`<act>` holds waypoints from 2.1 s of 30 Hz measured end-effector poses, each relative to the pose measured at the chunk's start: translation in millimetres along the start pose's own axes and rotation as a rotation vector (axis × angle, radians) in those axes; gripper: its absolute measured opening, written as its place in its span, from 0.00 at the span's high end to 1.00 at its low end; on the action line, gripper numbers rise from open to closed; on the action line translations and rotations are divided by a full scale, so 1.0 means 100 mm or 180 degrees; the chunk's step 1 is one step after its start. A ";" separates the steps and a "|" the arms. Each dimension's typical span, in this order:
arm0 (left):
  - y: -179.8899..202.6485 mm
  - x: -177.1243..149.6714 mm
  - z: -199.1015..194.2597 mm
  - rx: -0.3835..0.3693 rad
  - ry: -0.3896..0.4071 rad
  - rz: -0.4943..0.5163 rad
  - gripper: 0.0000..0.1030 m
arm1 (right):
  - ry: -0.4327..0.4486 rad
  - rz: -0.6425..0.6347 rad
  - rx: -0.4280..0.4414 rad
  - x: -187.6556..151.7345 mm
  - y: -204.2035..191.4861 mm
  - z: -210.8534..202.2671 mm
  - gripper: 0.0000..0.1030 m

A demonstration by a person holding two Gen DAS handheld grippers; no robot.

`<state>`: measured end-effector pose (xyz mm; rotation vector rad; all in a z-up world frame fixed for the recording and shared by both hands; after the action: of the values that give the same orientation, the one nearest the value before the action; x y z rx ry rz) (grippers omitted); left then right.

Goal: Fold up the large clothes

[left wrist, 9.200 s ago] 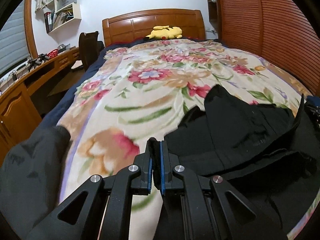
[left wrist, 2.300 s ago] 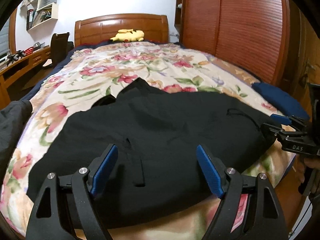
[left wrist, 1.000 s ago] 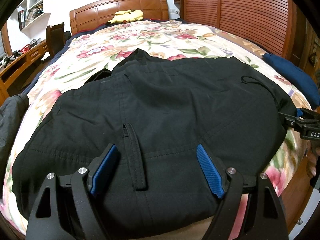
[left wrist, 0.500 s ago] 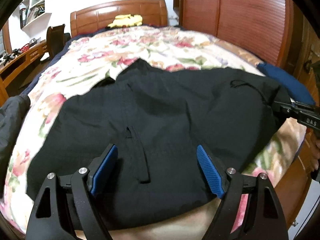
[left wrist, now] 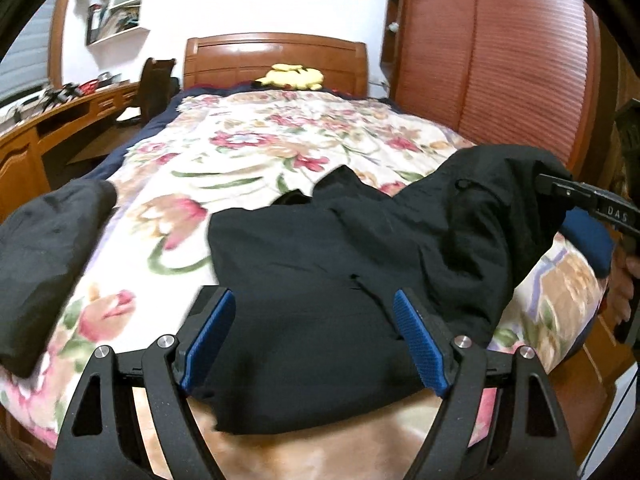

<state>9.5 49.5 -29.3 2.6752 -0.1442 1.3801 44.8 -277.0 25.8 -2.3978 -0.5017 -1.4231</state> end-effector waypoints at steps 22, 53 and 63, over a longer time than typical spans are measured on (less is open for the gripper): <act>-0.94 -0.05 -0.30 0.0344 0.0207 -0.0451 0.20 | -0.0508 -0.0577 0.0842 -0.39 -1.64 1.08 0.84; -0.43 0.08 -0.19 0.0062 0.0306 -0.0252 0.20 | -0.0471 -0.0432 0.0568 -0.74 -1.39 1.44 0.66; -0.01 0.05 0.13 -0.0145 0.0029 -0.0038 0.39 | -0.0366 -0.0494 0.0482 -0.78 -1.13 0.92 0.66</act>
<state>23.3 48.6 -32.7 2.6283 -0.1564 1.3683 30.9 -147.2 -76.3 -2.3714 -0.8102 -1.2616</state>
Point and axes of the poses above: each gripper's, at about its wrist camera, not at the fingertips, and z roughly the way its jaws point, y to its right, x to its top, the point moved 7 cm from there along z, roughly the way its jaws point, and after that the axes turned 3 degrees about z, right-handed, at the moved point
